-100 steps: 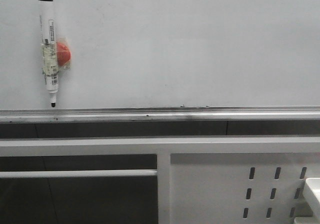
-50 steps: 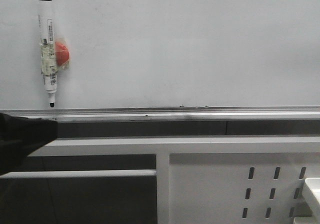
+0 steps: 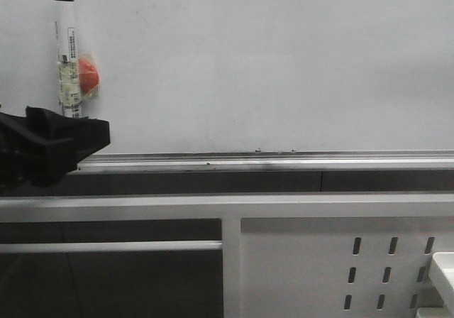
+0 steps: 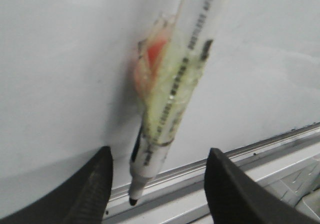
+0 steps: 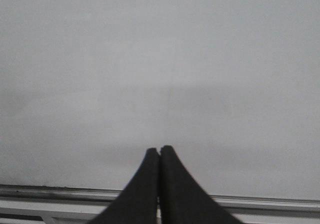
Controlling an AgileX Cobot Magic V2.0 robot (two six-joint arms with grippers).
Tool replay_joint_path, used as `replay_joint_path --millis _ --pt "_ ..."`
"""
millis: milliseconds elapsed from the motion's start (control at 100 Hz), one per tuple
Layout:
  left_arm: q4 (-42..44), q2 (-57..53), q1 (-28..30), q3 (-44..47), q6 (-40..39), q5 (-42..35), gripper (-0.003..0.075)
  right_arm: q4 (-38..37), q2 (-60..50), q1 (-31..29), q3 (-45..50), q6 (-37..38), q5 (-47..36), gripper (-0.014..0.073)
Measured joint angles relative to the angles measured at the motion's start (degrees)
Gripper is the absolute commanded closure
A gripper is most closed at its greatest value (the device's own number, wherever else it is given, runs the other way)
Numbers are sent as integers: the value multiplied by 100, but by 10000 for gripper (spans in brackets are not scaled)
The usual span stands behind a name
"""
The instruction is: Write number 1 on whiteboard
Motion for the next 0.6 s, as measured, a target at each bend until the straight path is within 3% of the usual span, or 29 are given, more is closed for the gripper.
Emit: replay_joint_path --millis 70,140,290,520,600 --pt "76 0 -11 -47 0 36 340 0 0 0 0 0 0 652" --pt "76 0 -11 -58 0 46 398 0 0 0 0 0 -13 652" --pt "-22 0 -11 -104 0 36 738 0 0 0 0 -23 -74 652" --pt "164 0 -11 -124 78 36 740 12 2 9 -9 -52 -99 652" --pt "585 0 -11 -132 115 25 740 181 24 97 -9 -449 58 652"
